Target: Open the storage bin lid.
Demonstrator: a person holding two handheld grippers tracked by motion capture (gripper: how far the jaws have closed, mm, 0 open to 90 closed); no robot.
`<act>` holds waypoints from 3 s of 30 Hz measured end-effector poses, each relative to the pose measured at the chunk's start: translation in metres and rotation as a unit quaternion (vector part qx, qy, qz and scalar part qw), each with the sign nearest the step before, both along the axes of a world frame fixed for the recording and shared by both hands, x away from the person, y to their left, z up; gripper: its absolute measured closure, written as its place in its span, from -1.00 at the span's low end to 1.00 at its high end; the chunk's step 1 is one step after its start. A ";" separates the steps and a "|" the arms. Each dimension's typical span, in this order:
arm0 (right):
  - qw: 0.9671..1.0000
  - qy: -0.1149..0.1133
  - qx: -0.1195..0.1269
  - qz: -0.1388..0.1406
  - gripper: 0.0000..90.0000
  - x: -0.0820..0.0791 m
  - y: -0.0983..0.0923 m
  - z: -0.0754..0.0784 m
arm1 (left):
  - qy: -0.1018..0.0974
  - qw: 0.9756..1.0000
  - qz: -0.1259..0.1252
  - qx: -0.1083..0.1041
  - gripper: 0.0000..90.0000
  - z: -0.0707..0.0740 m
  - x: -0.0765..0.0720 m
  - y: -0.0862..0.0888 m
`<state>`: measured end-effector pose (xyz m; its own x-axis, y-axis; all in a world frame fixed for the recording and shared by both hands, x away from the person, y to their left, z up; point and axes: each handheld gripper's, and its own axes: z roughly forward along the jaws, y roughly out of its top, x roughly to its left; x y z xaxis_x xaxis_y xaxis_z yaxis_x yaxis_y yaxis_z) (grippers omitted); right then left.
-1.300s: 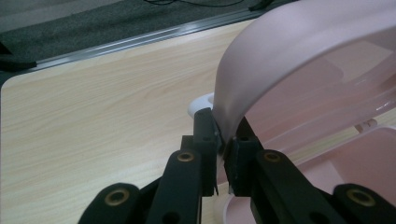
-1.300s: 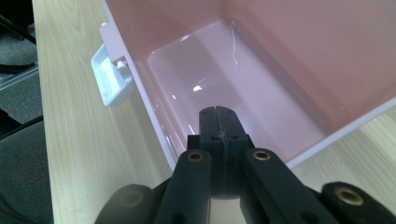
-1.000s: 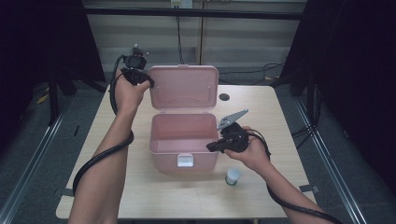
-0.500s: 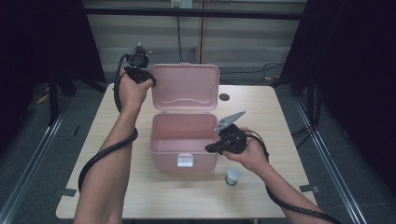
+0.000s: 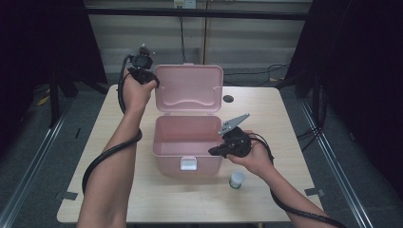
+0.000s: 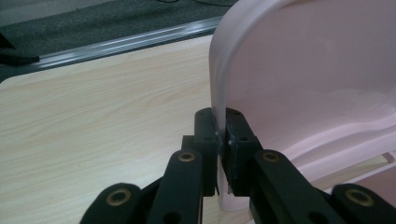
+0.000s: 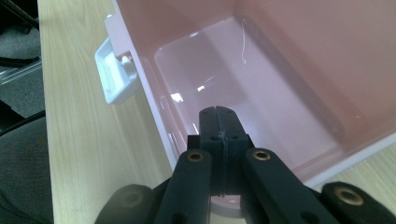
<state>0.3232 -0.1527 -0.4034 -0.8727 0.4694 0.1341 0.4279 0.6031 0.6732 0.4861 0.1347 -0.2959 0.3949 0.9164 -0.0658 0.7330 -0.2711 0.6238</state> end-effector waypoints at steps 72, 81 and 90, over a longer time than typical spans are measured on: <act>1.000 0.008 0.000 0.008 1.00 -0.015 -0.008 0.001 | 0.009 1.000 -0.002 0.017 0.85 -0.038 0.016 -0.007; 1.000 0.012 -0.004 0.010 1.00 -0.017 -0.008 0.002 | 0.013 1.000 0.001 0.012 0.84 -0.045 0.017 -0.008; 1.000 0.017 -0.006 0.015 1.00 -0.018 -0.008 0.002 | 0.013 1.000 -0.006 0.025 0.83 -0.053 0.020 -0.012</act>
